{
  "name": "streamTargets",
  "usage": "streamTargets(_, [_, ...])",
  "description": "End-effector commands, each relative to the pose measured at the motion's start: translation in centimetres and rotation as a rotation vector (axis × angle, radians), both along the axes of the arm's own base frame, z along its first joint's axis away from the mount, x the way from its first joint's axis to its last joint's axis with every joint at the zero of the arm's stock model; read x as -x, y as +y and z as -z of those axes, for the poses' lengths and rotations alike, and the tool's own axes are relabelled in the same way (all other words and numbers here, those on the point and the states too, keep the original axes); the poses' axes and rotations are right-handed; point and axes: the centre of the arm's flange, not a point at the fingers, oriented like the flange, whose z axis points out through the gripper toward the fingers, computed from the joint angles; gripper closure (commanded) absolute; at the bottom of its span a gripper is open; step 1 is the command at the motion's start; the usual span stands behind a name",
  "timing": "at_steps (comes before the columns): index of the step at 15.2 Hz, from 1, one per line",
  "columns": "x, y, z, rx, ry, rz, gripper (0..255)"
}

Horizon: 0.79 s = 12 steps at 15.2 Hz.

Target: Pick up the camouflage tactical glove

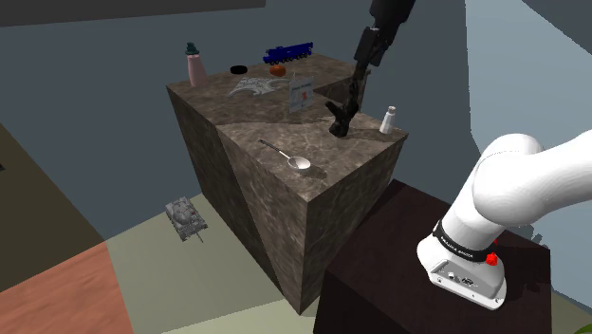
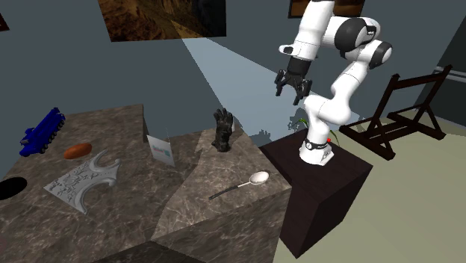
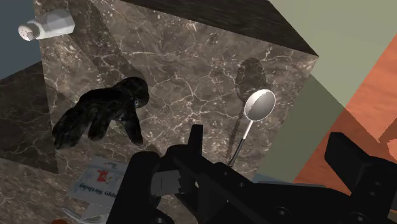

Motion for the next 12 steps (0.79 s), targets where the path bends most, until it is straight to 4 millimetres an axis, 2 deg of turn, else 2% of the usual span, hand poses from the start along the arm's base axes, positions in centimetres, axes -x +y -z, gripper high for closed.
streamTargets(1, [0.0, 0.0, 0.0, 0.000, 0.000, 0.000, 0])
streamTargets(6, [-2.4, -5.6, 3.5, -0.007, -0.006, -0.155, 0])
streamTargets(12, [-6.4, -11.6, 7.8, -0.016, -0.014, -0.341, 0])
